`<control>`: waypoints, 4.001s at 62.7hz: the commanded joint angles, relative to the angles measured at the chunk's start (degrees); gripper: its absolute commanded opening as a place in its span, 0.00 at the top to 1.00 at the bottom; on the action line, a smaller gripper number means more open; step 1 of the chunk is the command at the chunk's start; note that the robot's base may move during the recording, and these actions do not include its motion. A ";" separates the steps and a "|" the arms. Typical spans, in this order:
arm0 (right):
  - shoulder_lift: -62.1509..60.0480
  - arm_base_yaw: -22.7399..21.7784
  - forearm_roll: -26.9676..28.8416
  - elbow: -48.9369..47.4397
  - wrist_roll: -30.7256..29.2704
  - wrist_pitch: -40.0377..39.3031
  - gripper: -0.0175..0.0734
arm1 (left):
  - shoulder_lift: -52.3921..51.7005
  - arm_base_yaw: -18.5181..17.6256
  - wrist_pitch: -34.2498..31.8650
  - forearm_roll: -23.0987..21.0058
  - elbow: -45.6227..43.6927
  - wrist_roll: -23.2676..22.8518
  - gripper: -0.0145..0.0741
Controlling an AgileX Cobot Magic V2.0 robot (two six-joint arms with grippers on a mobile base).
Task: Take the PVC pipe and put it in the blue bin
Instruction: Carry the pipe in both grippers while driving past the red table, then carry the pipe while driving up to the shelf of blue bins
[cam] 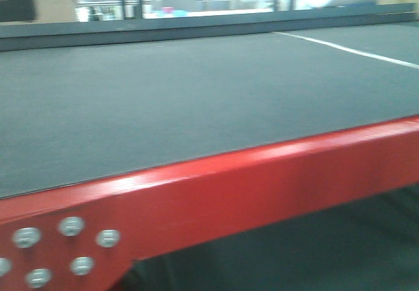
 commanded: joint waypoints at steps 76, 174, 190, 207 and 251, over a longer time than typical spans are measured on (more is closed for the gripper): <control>-0.36 0.07 -0.50 0.02 -0.23 -1.51 0.99 | -0.32 -0.36 -1.53 0.12 -0.23 -0.41 0.96; -0.36 0.07 -0.50 0.02 -0.23 -1.51 0.99 | -0.32 -0.36 -1.53 0.12 -0.23 -0.41 0.96; -0.36 0.07 -0.50 0.02 -0.23 -1.51 0.99 | -0.32 -0.36 -1.53 0.12 -0.23 -0.41 0.96; -0.36 0.07 -0.50 0.02 -0.23 -1.51 0.99 | -0.32 -0.36 -1.53 0.12 -0.23 -0.41 0.96; -0.36 0.07 -0.50 0.02 -0.23 -1.51 0.99 | -0.32 -0.36 -1.53 0.12 -0.23 -0.41 0.96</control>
